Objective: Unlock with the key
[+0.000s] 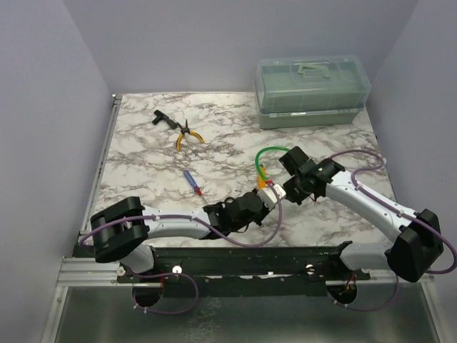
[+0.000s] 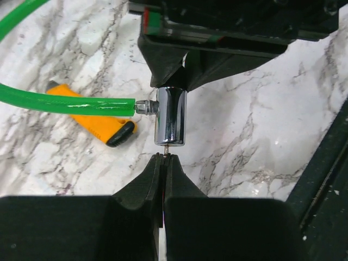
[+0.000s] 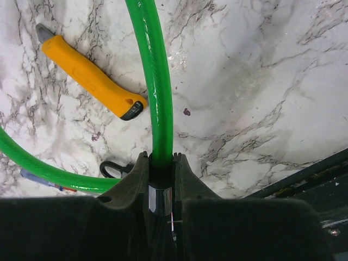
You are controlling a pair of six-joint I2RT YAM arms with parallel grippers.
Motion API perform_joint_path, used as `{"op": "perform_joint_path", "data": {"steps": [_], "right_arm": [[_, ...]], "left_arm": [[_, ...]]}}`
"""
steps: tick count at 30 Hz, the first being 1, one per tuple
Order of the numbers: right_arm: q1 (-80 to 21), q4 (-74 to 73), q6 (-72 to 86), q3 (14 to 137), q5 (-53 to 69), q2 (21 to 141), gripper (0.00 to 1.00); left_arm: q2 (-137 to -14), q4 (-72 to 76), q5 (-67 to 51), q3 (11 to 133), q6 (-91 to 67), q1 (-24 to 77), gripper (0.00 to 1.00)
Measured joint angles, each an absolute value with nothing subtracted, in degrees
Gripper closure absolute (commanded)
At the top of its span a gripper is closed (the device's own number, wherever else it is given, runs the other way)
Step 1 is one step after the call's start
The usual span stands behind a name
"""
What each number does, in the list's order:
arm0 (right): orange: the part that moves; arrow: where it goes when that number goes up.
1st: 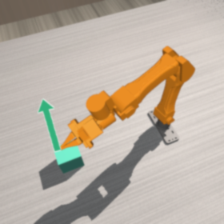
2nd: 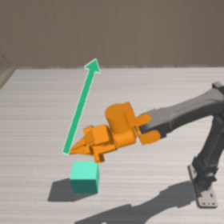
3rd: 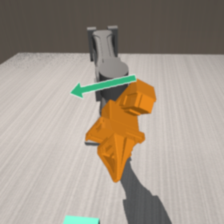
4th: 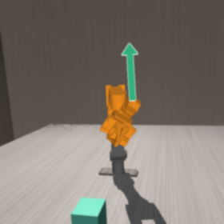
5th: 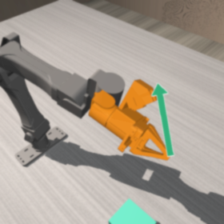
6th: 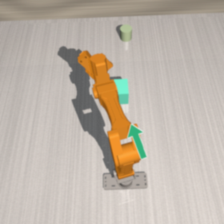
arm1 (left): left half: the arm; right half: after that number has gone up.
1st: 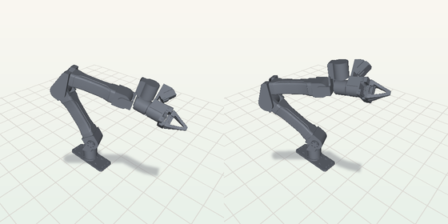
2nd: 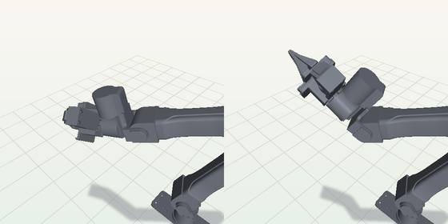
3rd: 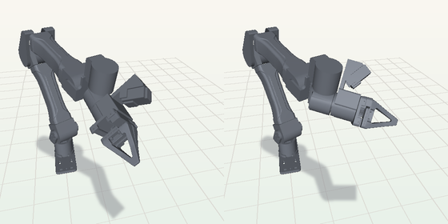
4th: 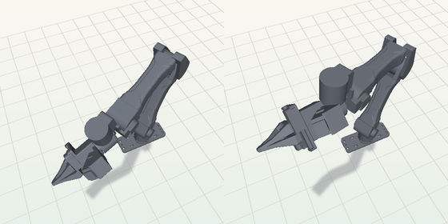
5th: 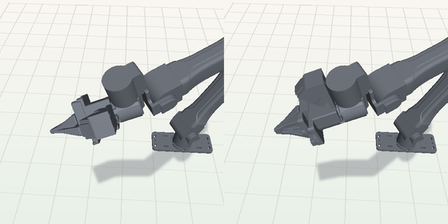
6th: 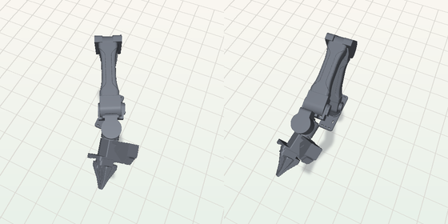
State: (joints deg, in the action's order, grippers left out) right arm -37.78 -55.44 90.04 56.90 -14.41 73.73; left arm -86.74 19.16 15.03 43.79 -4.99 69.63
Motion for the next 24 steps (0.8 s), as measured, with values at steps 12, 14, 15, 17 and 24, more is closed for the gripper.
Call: {"op": "perform_joint_path", "data": {"steps": [12,14,15,17,24], "right_arm": [[-37.69,-55.51,90.85,57.19,-14.57,74.46,1.00],[-37.69,-55.31,91.05,57.19,-14.50,74.46,1.00],[-37.69,-55.22,91.11,57.19,-14.50,74.46,1.00],[-37.69,-55.07,91.13,57.17,-14.50,74.46,1.00],[-37.71,-54.96,91.13,57.17,-13.54,74.39,1.00]], "left_arm": [[-91.74,16.38,31.86,48.12,12.14,77.19,1.00],[-91.83,16.38,32.71,48.12,13.47,77.47,1.00],[-91.83,16.38,32.86,48.12,13.82,77.49,1.00],[-91.83,16.36,32.93,48.12,14.20,77.49,1.00],[-90.37,14.48,31.83,48.10,13.39,77.41,0.78]]}}
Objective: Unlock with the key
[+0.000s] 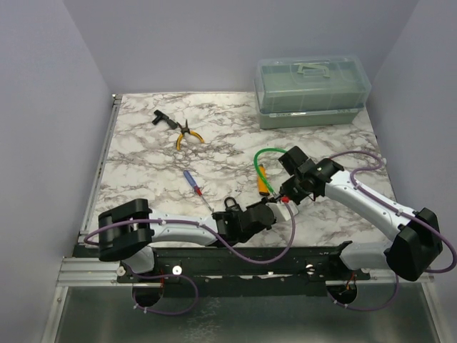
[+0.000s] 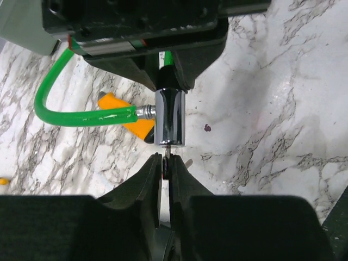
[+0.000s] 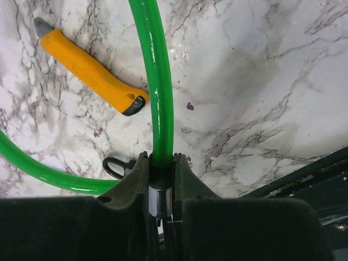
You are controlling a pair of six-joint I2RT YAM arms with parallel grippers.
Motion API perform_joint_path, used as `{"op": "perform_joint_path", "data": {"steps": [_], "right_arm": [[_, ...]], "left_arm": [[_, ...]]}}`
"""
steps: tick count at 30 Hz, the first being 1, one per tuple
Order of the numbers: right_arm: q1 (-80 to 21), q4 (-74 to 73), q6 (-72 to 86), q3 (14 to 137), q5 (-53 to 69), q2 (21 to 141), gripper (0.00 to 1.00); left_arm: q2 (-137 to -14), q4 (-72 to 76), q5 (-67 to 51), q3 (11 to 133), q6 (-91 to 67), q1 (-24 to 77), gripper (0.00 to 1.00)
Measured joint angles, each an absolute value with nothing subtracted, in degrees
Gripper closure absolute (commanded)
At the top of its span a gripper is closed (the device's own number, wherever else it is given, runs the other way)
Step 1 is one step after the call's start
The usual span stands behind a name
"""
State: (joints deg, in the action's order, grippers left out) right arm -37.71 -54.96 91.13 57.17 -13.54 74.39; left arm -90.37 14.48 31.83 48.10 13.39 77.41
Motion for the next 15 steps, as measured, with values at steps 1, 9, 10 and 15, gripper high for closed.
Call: {"op": "perform_joint_path", "data": {"steps": [1,9,10,15], "right_arm": [[-37.71,-54.96,91.11,57.14,-13.23,74.32,1.00],[-38.26,-54.96,90.80,56.53,-10.96,72.84,1.00],[-38.30,-54.89,90.80,56.25,-10.83,72.60,1.00],[-38.30,-54.52,90.43,54.65,-10.79,71.50,1.00]], "left_arm": [[-89.82,13.87,31.05,48.10,12.91,77.23,0.71],[-82.98,9.78,21.50,47.33,6.15,73.03,0.37],[-82.30,9.72,20.58,47.09,5.26,72.66,0.34],[-77.69,9.56,14.17,44.49,-0.08,70.06,0.19]]}}
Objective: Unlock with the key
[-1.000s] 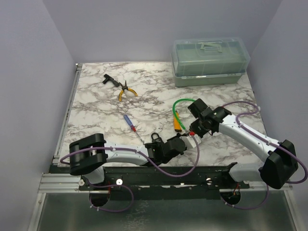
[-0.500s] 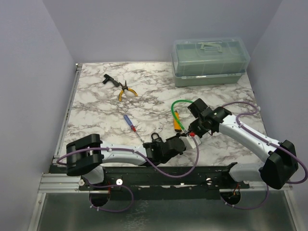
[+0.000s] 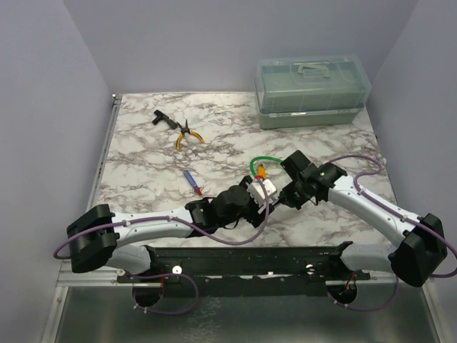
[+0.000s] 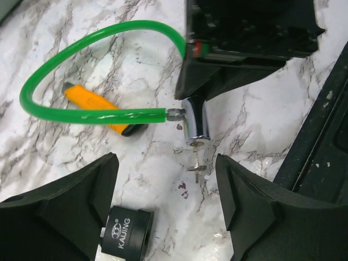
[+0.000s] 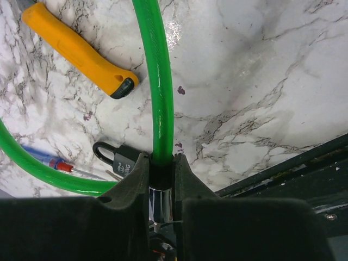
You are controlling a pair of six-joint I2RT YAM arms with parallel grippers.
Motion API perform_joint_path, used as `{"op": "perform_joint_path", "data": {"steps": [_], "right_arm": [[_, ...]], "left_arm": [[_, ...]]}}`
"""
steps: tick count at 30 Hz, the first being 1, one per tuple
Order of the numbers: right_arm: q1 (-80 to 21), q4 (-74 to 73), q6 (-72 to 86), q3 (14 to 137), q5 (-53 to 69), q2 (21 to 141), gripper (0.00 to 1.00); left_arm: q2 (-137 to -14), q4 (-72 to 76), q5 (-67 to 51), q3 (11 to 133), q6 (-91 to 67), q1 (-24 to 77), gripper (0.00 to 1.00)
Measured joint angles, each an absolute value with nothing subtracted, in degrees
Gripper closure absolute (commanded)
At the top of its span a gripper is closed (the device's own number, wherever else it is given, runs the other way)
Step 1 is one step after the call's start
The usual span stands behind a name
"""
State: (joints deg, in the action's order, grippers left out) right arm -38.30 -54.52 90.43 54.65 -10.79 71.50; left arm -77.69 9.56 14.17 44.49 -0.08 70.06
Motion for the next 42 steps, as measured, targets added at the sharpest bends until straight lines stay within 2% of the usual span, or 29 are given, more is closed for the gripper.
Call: {"op": "perform_joint_path", "data": {"steps": [7,17,22,27,42], "right_arm": [[-38.30,-51.88,89.82,52.38,-10.76,70.65,1.00],[-38.30,-44.25,85.91,45.98,-10.72,64.86,1.00],[-38.30,-39.29,83.07,42.37,-10.76,60.69,1.00],[-38.30,-36.53,81.52,41.12,-10.81,59.22,1.00],[-38.30,-30.41,80.64,40.05,-10.79,56.10,1.00]], "left_arm": [[-71.20,10.85,2.79,39.59,-13.65,60.45,0.12],[-71.29,28.73,-15.64,24.29,-37.56,51.03,0.14],[-76.64,42.78,-23.86,22.57,-47.53,47.99,0.17],[-84.03,56.51,-30.24,22.46,-55.09,47.07,0.28],[-104.31,83.11,-37.98,23.88,-71.26,46.70,0.36]]}}
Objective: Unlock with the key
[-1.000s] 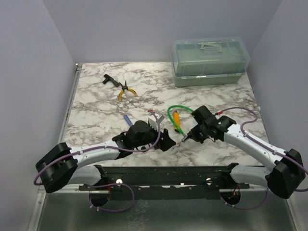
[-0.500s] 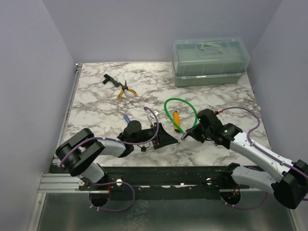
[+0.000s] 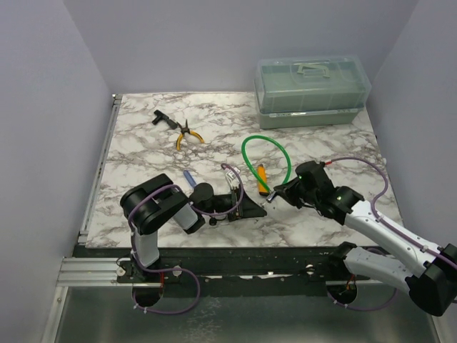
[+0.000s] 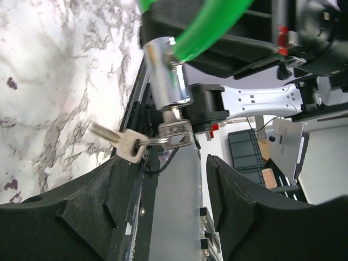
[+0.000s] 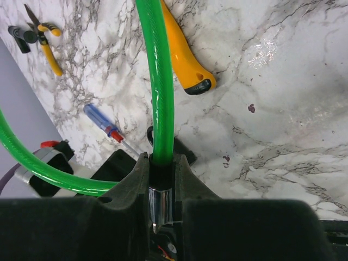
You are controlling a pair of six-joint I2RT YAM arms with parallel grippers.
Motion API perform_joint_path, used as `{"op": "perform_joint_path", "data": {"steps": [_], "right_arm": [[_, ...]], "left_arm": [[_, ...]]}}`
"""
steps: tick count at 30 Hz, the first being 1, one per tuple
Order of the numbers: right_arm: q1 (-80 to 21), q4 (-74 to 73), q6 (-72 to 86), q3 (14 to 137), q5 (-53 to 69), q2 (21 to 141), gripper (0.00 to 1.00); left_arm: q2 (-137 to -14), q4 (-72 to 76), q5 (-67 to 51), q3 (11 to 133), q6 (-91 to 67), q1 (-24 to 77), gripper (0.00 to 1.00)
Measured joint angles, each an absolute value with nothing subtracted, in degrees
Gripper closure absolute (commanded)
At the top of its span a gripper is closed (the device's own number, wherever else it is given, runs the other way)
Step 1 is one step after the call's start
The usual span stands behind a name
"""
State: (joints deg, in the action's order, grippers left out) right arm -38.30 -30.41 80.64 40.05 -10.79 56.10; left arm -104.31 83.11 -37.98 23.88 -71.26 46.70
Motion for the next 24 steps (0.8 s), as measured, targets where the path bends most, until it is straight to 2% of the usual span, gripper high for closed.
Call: {"op": "perform_joint_path", "data": {"steps": [8,24], "right_arm": [[-38.30,-29.39,79.46,39.57,-10.68,55.40,1.00],[-38.30,-22.50,74.30,35.53,-8.93,52.71,1.00]], "left_arm": [[-106.19,84.27,-38.20,23.94,-74.19,45.23,0.35],[-105.54,84.75,-38.22,23.88,-78.67,43.86,0.52]]}}
